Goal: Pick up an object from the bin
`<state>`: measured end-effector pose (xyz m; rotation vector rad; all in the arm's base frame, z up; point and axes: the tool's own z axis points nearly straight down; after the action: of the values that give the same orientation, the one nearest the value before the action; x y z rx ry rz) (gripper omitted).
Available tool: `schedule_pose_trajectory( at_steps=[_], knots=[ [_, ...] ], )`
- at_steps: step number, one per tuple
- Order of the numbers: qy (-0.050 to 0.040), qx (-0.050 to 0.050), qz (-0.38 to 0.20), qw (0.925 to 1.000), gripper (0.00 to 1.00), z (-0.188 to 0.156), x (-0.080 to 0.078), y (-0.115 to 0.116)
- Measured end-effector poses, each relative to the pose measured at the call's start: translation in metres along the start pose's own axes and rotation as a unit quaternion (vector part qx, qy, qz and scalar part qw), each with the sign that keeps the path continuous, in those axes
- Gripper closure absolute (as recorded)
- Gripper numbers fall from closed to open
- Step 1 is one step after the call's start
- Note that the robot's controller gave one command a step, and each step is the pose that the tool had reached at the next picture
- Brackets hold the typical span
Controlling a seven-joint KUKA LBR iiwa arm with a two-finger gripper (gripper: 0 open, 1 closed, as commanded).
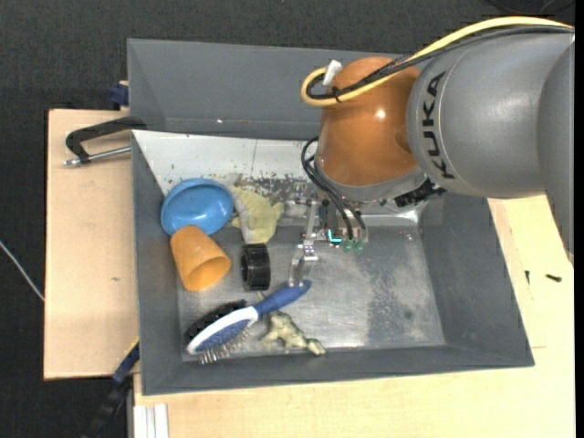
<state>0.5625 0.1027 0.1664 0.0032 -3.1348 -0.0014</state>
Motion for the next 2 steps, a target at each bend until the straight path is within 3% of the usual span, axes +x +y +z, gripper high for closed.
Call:
schedule_pose_trajectory(
  at_steps=[1, 2],
  knots=[
    [-0.0158, -0.001, -0.143, 0.9897, 0.00, 0.0681, 0.0350, 0.0132],
    [-0.0062, 0.000, -0.143, 0.9898, 1.00, 0.0734, 0.0398, 0.0115]
  ],
)
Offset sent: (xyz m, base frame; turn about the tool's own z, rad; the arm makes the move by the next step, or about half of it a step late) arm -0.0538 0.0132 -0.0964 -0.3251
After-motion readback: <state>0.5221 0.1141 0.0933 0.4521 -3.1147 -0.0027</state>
